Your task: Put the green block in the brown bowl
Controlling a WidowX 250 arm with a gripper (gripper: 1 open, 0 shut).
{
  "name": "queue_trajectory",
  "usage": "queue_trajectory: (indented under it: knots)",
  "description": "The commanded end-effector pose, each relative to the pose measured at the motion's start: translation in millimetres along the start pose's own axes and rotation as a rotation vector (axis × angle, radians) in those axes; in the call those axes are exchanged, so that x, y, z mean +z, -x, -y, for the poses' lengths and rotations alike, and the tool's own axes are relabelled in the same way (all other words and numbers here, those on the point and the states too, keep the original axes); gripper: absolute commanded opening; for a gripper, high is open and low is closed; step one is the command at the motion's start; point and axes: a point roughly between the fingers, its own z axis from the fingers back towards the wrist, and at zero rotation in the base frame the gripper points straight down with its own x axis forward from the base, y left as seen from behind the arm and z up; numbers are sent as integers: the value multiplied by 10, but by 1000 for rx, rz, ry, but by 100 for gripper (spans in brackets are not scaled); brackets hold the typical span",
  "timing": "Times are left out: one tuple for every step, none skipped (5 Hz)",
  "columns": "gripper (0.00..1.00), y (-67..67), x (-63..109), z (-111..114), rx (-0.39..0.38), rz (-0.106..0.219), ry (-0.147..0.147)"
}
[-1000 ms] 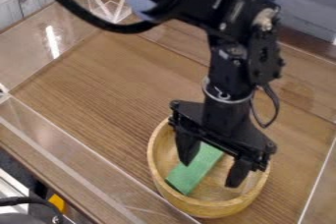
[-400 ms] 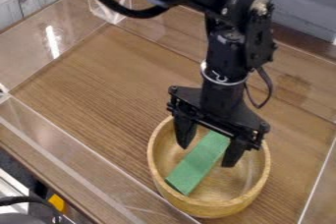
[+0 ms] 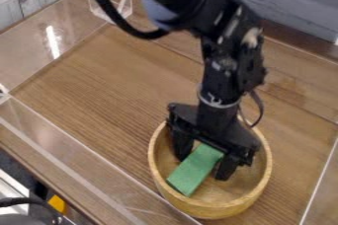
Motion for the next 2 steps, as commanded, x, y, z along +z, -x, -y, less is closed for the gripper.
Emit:
queue_trajectory:
  knots:
    - [0, 34, 7, 6, -30, 28, -3]
    - [0, 114, 15, 11, -65, 33, -6]
